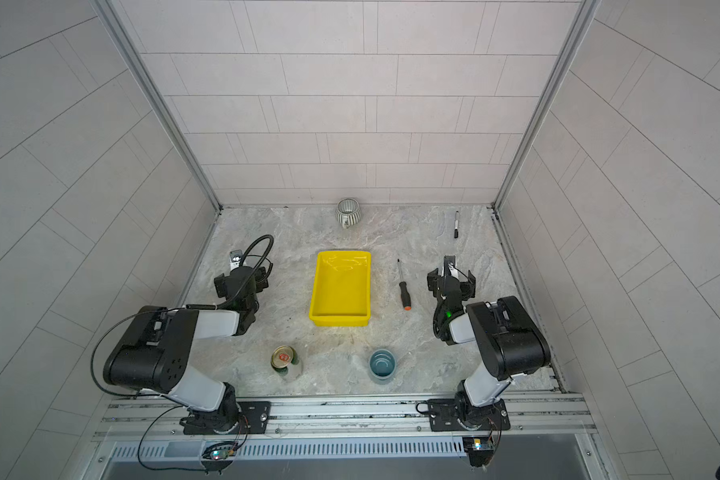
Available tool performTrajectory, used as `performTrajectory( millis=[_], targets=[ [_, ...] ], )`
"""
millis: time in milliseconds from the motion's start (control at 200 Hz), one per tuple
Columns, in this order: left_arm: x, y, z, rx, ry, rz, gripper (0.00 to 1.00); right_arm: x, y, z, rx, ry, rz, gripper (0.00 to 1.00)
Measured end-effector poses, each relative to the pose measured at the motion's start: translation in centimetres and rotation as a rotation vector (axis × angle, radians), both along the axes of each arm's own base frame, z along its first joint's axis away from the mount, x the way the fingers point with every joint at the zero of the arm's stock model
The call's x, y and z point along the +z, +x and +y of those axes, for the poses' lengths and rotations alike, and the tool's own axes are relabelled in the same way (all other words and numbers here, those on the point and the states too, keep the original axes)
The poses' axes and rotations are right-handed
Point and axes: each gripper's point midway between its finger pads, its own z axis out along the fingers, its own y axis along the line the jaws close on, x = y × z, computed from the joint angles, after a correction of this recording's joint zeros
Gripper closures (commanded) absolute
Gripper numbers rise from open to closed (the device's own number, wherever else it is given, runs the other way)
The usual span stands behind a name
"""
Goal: Put the screwdriver in the bin
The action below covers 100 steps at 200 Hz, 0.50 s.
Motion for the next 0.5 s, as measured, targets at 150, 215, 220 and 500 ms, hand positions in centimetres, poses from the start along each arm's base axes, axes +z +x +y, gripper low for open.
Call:
performTrajectory(
  millis=[150, 215, 220, 500],
  targets=[
    [0.00, 0.00, 0.00, 0.000, 0.000, 0.000, 0.00, 0.03, 0.01, -0.01, 0.000, 0.000, -0.001, 0.01],
    [0.01, 0.01, 0.00, 0.000, 0.000, 0.000, 0.00, 0.03, 0.01, 0.00, 0.000, 0.000, -0.001, 0.01],
    [0.00, 0.00, 0.00, 0.000, 0.000, 0.000, 0.00, 0.03, 0.01, 0.00, 0.000, 0.000, -0.001, 0.01],
    [0.01, 0.01, 0.00, 0.000, 0.000, 0.000, 0.00, 0.15, 0.03, 0.09, 0.002, -0.001, -0.007, 0.01]
  ],
)
